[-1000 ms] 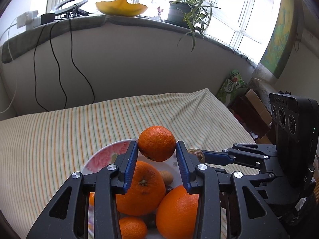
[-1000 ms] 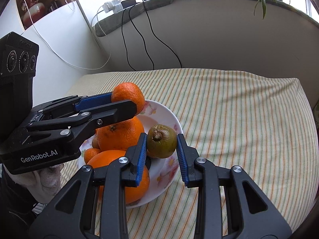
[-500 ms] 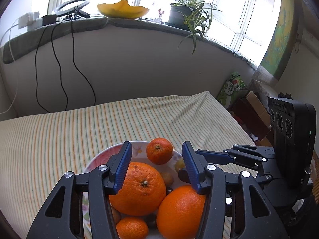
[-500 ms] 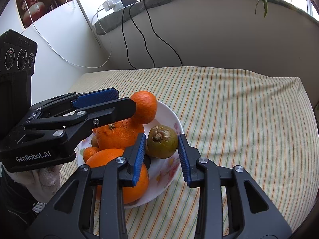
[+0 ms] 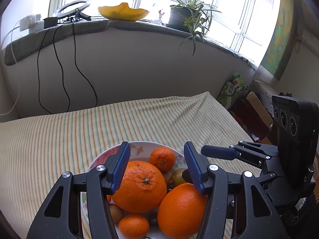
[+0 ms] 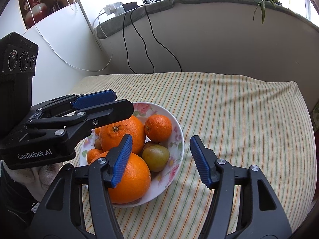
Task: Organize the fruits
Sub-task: 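Withdraw both open grippers up and away from the plate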
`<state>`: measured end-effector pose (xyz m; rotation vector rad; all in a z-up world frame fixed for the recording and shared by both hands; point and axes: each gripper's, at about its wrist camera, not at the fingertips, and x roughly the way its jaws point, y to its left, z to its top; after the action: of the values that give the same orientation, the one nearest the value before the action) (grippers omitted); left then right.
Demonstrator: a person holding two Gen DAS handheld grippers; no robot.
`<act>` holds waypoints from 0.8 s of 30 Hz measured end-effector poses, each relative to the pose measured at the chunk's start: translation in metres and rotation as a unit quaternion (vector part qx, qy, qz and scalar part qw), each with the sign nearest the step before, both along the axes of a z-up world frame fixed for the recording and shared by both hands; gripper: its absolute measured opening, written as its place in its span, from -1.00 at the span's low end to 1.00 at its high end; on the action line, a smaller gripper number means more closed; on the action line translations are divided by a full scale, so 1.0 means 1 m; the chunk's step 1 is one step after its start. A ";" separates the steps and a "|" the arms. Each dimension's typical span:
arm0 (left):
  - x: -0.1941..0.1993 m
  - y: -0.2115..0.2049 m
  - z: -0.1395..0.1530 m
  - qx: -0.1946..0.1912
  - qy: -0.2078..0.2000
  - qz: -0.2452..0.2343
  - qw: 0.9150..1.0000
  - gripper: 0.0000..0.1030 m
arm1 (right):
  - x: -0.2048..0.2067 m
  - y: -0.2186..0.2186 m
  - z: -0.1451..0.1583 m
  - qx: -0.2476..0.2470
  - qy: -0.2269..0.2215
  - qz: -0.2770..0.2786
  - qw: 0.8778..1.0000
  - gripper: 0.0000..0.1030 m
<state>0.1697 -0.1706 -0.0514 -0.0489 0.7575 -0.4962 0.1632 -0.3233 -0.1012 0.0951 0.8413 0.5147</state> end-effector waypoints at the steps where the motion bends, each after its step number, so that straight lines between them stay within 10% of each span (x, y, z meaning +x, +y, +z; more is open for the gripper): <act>1: 0.000 0.000 0.000 0.000 0.000 0.001 1.000 0.16 | -0.001 0.000 0.000 -0.002 -0.001 -0.001 1.000 0.23; 24: -0.028 0.016 0.011 0.018 -0.003 0.039 0.999 0.51 | -0.028 -0.001 0.023 -0.021 -0.037 -0.047 0.998 0.72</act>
<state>0.1420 -0.1548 -0.0400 -0.0438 0.7549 -0.4092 0.1357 -0.3245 -0.0786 0.0766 0.7701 0.4106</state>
